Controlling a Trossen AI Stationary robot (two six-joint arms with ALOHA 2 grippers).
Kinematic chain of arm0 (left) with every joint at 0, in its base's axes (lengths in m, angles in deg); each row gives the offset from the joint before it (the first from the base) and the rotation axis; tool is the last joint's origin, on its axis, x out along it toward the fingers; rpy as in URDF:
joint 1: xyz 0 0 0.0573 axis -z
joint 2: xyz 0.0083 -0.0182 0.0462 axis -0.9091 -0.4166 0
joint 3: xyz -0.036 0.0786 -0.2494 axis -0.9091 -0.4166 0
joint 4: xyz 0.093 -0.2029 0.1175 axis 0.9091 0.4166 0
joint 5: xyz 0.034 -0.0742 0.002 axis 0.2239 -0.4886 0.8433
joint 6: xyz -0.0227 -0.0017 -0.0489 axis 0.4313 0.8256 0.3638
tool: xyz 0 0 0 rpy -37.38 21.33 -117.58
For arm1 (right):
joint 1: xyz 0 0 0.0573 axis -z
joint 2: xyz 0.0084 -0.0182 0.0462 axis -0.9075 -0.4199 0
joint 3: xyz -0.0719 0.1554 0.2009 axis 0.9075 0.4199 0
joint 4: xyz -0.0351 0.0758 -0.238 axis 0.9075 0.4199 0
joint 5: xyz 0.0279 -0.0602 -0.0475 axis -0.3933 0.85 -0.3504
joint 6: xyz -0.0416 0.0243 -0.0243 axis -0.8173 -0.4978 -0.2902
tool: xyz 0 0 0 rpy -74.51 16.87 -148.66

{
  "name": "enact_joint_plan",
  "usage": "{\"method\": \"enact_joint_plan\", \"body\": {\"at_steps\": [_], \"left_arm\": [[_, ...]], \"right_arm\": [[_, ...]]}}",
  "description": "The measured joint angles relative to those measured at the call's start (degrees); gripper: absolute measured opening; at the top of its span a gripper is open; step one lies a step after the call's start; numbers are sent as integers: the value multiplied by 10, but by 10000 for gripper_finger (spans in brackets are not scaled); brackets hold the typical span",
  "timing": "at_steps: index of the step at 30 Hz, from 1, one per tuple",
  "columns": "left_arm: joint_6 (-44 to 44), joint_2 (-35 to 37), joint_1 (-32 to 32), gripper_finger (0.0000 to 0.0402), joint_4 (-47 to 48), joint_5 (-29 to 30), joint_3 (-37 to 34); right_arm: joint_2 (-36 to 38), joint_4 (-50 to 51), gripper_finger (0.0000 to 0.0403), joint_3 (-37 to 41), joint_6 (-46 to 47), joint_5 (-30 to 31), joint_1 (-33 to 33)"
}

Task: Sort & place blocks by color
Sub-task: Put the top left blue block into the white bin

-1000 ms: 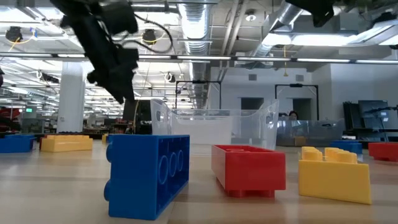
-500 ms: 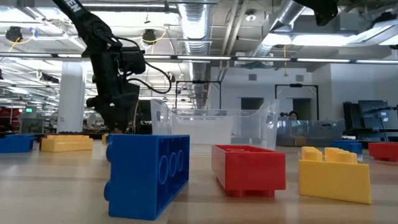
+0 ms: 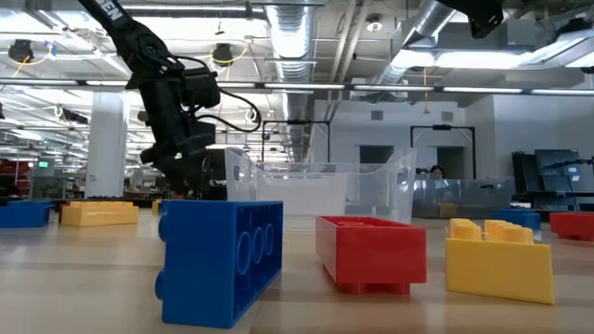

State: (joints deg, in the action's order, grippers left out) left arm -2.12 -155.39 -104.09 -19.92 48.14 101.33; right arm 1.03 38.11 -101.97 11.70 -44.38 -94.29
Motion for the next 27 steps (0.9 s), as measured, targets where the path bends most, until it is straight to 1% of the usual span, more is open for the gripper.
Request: {"method": "enact_joint_plan", "body": {"at_steps": [7, 12, 15, 21, 25, 27], "left_arm": [[-2, -47, -9, 296, -16, -6, 3], [-5, -61, 0, 296, -19, -48, 4], [-7, -50, 25, 294, -9, -70, 1], [6, -12, 79, 272, 13, -78, -4], [9, 24, 106, 255, 22, -63, -3], [10, 44, 118, 252, 30, -43, -3]], "right_arm": [[0, 2, 283, 0, -4, 1, 0], [0, 5, 283, 0, -11, 10, 0], [0, 5, 283, 0, -13, 10, 0], [0, 5, 283, 0, -13, 10, 0], [0, 5, 283, 0, -12, 10, 0], [0, 4, 283, 0, -12, 10, 0]]}}
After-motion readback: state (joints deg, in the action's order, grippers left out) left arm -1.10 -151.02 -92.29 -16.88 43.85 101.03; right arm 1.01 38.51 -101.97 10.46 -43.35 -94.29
